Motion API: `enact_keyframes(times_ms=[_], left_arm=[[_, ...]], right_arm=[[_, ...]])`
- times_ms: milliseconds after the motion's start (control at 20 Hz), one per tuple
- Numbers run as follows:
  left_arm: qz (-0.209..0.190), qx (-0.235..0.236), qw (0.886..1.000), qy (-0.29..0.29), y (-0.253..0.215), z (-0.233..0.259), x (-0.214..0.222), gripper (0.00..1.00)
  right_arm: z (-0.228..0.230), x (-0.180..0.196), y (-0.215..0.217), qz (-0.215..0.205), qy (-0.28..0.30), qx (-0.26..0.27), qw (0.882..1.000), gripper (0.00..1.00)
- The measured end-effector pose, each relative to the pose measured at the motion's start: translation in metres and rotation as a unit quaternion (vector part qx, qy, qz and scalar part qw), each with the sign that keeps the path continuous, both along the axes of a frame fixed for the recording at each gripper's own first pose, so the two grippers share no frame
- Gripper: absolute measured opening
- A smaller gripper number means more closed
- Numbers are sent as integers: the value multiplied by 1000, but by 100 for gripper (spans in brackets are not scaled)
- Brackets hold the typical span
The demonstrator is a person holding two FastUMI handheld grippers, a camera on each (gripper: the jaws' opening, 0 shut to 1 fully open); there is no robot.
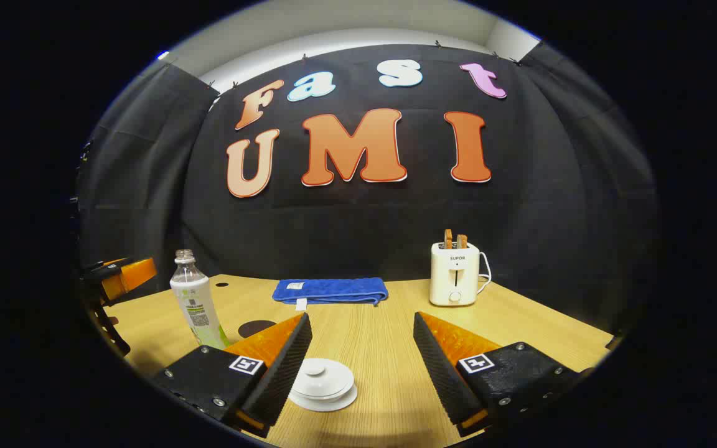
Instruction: Open the teacup lid with one hand, grasp the water bottle and pour water into the teacup with the other hand; after pouring, place the water bottle on the coaster and then close the teacup lid.
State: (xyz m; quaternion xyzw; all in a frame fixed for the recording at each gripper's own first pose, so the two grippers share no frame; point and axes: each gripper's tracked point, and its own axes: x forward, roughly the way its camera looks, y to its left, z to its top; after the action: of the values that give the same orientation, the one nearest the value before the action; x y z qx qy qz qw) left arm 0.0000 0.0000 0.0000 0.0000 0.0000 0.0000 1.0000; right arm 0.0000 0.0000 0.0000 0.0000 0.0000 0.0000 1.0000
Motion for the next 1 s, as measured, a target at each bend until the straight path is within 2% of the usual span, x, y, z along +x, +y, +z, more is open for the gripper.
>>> enact_keyframes(times_ms=[200,450,600,1000], left_arm=[[-11,-6,1000,0,-5,0,-7,99],[-17,-14,1000,9,-8,-8,-10,99],[-18,-10,1000,6,-8,-6,-12,99],[-17,-12,1000,9,-7,-8,-14,99]], right_arm=[[-8,-5,2,4,14,-8,1000,98],[-21,-7,-10,-16,29,-18,999,98],[-22,-6,-2,-7,29,-3,1000,98],[-28,-3,7,0,32,-18,999,98]])
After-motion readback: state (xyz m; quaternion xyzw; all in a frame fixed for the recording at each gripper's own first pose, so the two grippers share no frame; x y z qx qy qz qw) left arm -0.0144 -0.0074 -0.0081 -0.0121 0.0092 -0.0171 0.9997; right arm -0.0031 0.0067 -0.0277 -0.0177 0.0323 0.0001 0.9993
